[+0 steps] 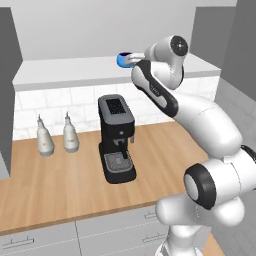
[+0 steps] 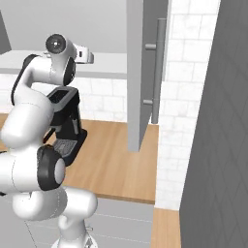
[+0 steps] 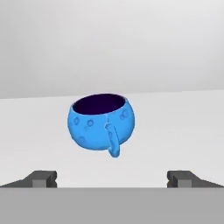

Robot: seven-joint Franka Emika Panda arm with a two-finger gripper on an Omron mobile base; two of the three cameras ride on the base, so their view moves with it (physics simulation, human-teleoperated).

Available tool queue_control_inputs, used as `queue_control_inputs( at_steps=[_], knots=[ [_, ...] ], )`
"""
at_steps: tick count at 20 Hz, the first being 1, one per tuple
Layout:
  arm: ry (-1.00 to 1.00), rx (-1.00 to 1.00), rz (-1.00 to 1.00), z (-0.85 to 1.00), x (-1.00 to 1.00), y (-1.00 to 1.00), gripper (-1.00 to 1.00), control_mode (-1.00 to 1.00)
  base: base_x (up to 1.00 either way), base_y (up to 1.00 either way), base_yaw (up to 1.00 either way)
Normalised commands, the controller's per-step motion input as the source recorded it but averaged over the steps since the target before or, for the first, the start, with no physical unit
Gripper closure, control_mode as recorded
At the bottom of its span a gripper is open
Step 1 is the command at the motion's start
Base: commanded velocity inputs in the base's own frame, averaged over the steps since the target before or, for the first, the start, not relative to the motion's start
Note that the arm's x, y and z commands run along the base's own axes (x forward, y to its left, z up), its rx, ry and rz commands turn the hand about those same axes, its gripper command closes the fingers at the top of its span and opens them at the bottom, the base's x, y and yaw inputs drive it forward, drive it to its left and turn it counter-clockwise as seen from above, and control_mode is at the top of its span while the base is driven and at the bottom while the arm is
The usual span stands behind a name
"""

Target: Gather all objects into one cabinet and sort the glasses and bowls to opposite sides.

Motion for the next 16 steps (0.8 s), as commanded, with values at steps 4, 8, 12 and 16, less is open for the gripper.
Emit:
queue_control_inputs(
  at_steps=[4, 8, 12, 16],
  knots=[
    [0.06, 0.0, 0.01, 0.0, 0.42, 0.13, -1.0, -1.0, 0.0, 0.0, 0.0],
    [0.03, 0.0, 0.01, 0.0, 0.24, 0.12, -1.0, -1.0, 0.0, 0.0, 0.0],
    [0.08, 0.0, 0.01, 0.0, 0.25, 0.13, -1.0, -1.0, 0.0, 0.0, 0.0],
    [0.05, 0.0, 0.01, -0.01, 0.29, 0.05, -1.0, -1.0, 0.0, 0.0, 0.0]
  ],
)
